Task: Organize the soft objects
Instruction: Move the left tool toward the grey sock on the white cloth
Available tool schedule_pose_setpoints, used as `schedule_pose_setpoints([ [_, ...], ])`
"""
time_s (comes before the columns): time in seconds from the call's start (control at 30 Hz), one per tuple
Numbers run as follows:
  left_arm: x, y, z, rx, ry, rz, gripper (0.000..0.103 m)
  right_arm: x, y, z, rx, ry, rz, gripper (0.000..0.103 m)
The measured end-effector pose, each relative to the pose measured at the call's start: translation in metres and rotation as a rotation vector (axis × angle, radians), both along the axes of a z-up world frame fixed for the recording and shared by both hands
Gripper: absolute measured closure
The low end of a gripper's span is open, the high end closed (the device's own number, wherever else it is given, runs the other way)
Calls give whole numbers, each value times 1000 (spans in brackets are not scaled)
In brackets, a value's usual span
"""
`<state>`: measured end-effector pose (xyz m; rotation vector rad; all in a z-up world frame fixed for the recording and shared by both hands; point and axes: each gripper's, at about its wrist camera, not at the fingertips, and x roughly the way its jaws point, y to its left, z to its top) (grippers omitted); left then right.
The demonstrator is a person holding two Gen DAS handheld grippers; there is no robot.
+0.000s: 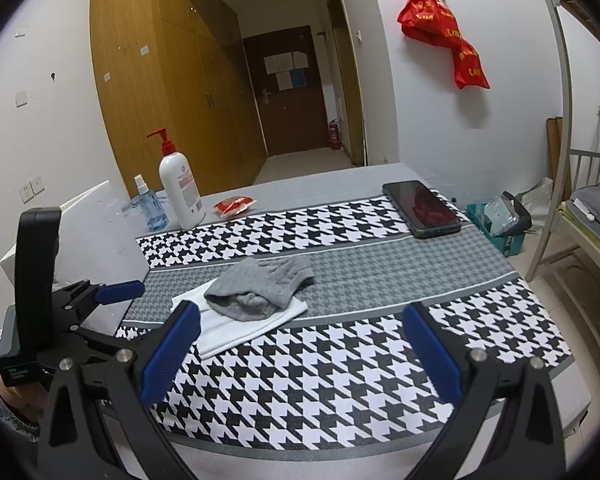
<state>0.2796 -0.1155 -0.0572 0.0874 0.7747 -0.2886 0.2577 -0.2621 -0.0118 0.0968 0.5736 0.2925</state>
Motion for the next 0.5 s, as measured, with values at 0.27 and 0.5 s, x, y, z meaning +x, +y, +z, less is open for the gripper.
schedule_pose_setpoints([
  [0.27,18,2,-10,-9,44,-5,1,10,-3,-4,10,24,-20,1],
  [0.5,30,6,-19,-20,79,6,1,19,1,-5,-5,37,-15,1],
])
